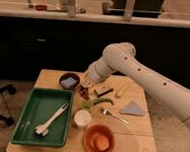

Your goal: Place grapes in metal cup

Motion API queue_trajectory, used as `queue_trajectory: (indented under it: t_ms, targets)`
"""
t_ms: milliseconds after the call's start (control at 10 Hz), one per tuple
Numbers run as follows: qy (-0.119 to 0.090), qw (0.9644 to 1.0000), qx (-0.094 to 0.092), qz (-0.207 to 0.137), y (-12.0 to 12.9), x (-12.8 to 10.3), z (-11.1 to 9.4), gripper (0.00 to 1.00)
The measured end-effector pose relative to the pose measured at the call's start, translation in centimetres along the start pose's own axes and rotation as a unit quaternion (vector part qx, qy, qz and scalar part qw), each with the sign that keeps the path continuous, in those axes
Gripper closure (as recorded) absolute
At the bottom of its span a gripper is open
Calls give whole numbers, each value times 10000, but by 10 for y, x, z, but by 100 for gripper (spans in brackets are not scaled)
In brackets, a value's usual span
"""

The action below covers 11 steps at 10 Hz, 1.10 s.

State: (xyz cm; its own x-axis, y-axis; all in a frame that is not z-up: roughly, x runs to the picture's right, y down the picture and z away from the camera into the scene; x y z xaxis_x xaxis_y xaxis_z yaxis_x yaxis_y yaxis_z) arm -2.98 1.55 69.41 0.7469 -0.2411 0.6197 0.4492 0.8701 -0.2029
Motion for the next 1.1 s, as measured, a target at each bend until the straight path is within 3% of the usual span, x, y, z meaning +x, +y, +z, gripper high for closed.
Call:
queue_trajectory:
  t_ms: [500,1100]
  targets:
    - [245,9995,164,132,-10,19,-21,100]
    - [278,9980,434,361,-25,42,-34,100]
